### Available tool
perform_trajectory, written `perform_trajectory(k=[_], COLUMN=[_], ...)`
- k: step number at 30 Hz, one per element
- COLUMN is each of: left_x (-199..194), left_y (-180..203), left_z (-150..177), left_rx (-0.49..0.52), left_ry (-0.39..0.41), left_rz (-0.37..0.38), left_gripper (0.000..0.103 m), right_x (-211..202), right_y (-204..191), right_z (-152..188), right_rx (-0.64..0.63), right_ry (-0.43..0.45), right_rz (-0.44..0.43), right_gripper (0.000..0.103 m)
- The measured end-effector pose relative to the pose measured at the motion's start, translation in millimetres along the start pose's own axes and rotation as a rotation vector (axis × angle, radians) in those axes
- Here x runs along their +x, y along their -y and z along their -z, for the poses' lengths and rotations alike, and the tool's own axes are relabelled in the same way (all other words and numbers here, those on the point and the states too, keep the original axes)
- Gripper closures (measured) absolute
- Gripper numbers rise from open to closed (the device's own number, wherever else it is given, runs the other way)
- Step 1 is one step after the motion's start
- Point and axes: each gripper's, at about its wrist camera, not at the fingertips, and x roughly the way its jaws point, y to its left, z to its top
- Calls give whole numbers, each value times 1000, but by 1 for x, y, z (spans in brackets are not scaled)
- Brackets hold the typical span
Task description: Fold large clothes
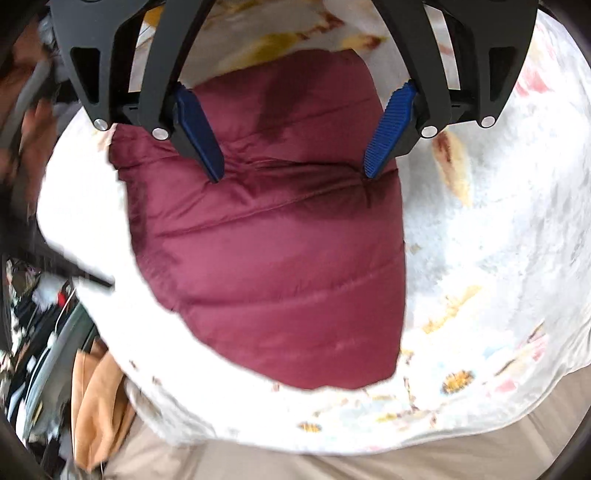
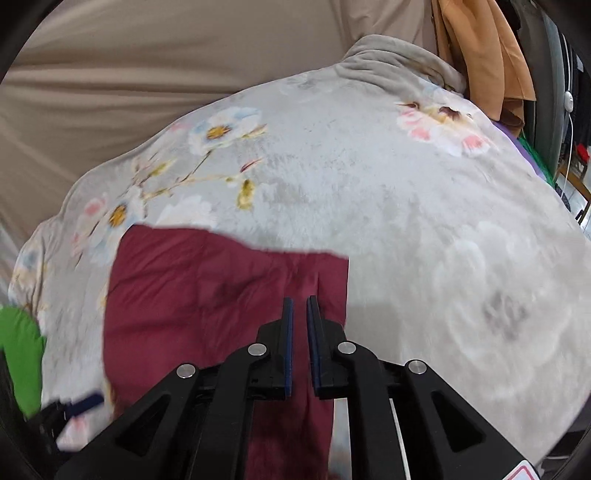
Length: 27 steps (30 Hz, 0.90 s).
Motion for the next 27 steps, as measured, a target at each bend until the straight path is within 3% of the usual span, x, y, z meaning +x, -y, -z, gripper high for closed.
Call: perform_trajectory(k=[2,5,8,10,12,13,14,19,21,22,23,27], left_x=[-3,9,11,10,12,12,15,36,40,40,40,41], left_y=[3,5,-1,-7,-13,-17,-22,-36,-34,-33,-30,-24], left_z=[-1,1,5,3,-1,-3,-9,-20,-20,-20,-20,-18], left_rx=[-13,-11,-44,-51,-70,-84,-102,-148,-135,-131,-120,-80], left_ry=[12,-33,-39,-31,-29,-27,-24,-64,-73,-73,-76,-88], left_rz=[2,-27,-25,-28,-18,-11,-3,5,-3,-8,-18,-24], left_gripper=[26,27,27,26,26,23,19,17,17,17,17,17], right_x=[-8,-1,3,-6,-12,-13,-13,16,40,47,47,9], right_y=[-1,-7,-5,0,9,12,16,19,13,12,10,4], right_z=[22,66,89,88,78,72,66,33,28,27,26,25], right_rx=[1,-9,-18,5,51,79,106,172,161,162,174,116], right_ry=[-53,-157,-195,-166,-124,-106,-88,-86,-153,-180,-190,-62], right_rz=[-16,-13,24,20,26,29,28,-23,-25,-38,-62,-35], right_gripper=[93,93,93,92,77,59,51,51,57,77,90,99])
